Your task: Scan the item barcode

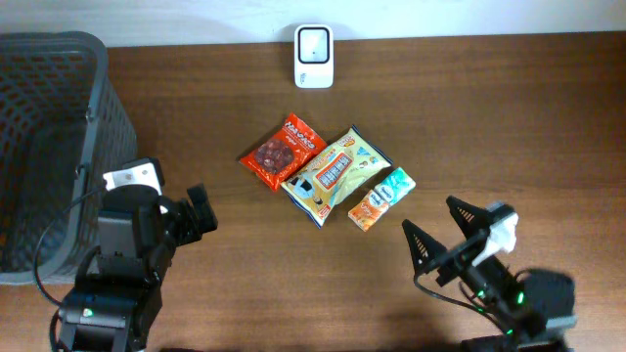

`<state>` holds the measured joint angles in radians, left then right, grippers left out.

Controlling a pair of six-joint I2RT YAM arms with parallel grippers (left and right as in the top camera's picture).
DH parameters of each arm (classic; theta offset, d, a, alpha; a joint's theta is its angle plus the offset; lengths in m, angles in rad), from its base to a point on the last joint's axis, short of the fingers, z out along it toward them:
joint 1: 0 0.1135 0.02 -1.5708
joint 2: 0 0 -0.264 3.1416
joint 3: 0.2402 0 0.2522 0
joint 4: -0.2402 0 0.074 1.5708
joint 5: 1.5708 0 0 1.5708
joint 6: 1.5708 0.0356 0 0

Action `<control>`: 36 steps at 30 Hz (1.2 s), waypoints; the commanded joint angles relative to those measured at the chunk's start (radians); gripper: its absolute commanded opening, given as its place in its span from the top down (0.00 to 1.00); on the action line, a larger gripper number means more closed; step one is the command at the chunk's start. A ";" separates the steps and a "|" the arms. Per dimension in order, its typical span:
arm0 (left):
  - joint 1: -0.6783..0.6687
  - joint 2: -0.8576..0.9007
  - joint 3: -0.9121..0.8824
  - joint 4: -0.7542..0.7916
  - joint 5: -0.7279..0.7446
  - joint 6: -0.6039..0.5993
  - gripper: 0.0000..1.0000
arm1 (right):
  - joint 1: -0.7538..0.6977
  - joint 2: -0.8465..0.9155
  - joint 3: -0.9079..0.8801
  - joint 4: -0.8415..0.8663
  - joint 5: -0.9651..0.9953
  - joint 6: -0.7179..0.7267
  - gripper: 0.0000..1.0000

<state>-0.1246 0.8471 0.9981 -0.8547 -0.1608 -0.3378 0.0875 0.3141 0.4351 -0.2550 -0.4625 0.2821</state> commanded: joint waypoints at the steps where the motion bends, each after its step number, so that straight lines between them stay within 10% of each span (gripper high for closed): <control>1: 0.005 -0.005 -0.003 0.001 0.007 -0.010 0.01 | -0.003 0.274 0.276 -0.193 0.005 -0.103 0.02; 8: 0.005 -0.005 -0.003 0.001 0.007 -0.010 0.01 | -0.003 0.771 0.497 -0.219 -0.423 0.010 0.02; 17: 0.005 -0.005 -0.003 0.001 0.007 -0.010 0.01 | -0.002 1.103 0.746 -0.627 0.142 0.119 0.00; 21: 0.005 -0.005 -0.003 0.001 0.007 -0.010 0.01 | 0.092 1.263 0.744 -0.651 0.088 0.116 0.52; 36: 0.005 -0.005 -0.003 0.001 0.007 -0.010 0.01 | 0.301 1.424 0.746 -0.214 0.291 0.394 0.50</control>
<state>-0.1246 0.8471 0.9981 -0.8551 -0.1574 -0.3378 0.3813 1.7290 1.1706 -0.4591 -0.2352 0.5785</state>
